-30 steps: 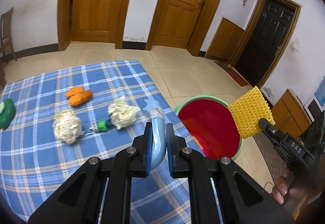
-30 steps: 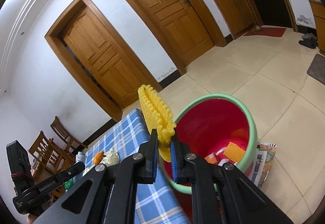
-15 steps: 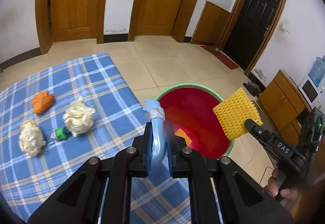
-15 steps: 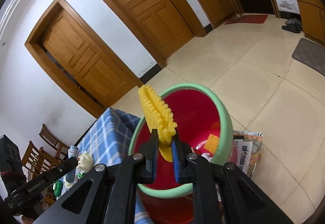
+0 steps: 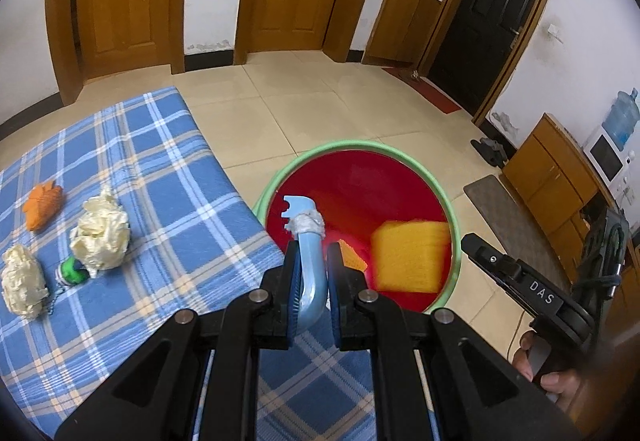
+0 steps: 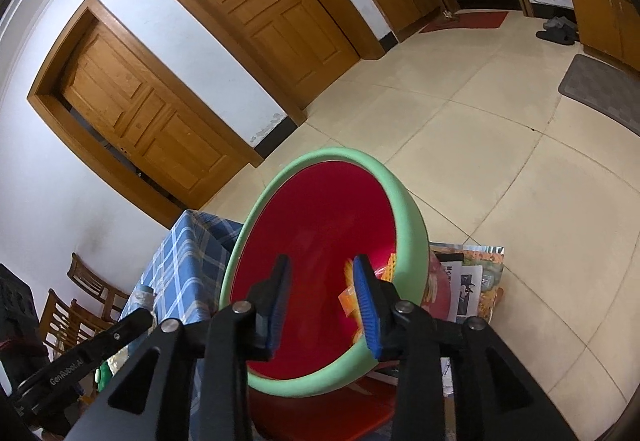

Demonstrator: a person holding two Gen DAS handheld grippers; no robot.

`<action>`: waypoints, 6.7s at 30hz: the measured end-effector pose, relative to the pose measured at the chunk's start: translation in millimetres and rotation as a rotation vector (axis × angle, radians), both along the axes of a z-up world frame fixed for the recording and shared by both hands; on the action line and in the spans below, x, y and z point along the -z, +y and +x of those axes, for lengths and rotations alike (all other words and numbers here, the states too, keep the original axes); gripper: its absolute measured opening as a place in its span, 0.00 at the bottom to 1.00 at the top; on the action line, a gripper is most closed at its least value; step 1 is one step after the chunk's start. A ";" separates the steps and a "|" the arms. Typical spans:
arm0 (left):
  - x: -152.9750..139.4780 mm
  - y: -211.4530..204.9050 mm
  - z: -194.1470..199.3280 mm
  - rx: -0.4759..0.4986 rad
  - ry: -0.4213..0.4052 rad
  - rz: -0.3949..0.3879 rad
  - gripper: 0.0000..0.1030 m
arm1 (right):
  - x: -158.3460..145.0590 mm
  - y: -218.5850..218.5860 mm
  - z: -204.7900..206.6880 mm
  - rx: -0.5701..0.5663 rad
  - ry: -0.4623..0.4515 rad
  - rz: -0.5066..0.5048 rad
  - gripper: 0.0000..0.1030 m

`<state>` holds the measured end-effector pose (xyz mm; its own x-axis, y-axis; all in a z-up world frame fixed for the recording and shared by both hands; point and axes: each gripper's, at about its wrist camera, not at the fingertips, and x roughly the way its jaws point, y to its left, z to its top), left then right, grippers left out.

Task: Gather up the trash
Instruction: 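Carry the blue piece and yellow foam block over the red bin and release both, then swing both open grippers back toward the table, then grasp a crumpled white cloth with the left gripper while the right gripper grasps another crumpled white cloth, then carry both crumpled white cloths over the red bin and open both grippers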

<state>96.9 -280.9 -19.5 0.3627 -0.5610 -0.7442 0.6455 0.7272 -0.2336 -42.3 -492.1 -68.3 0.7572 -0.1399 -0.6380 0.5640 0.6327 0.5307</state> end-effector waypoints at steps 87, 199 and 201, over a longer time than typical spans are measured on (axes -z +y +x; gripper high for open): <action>37.0 204.4 105.8 -0.567 -0.021 0.132 0.43 | -27.1 84.1 42.5 -0.118 0.110 -0.051 0.66; 13.2 248.0 75.0 -0.520 -0.087 -0.123 0.39 | -68.9 161.9 81.1 -0.274 0.019 -0.275 0.16; 9.2 243.5 69.1 -0.507 -0.086 -0.127 0.39 | -68.2 158.9 77.4 -0.271 0.018 -0.264 0.16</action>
<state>166.0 -37.4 -28.8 0.6687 -0.3826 -0.6376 0.2404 0.9226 -0.3015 35.1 -333.2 -0.1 0.7786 -0.0973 -0.6200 0.3648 0.8740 0.3210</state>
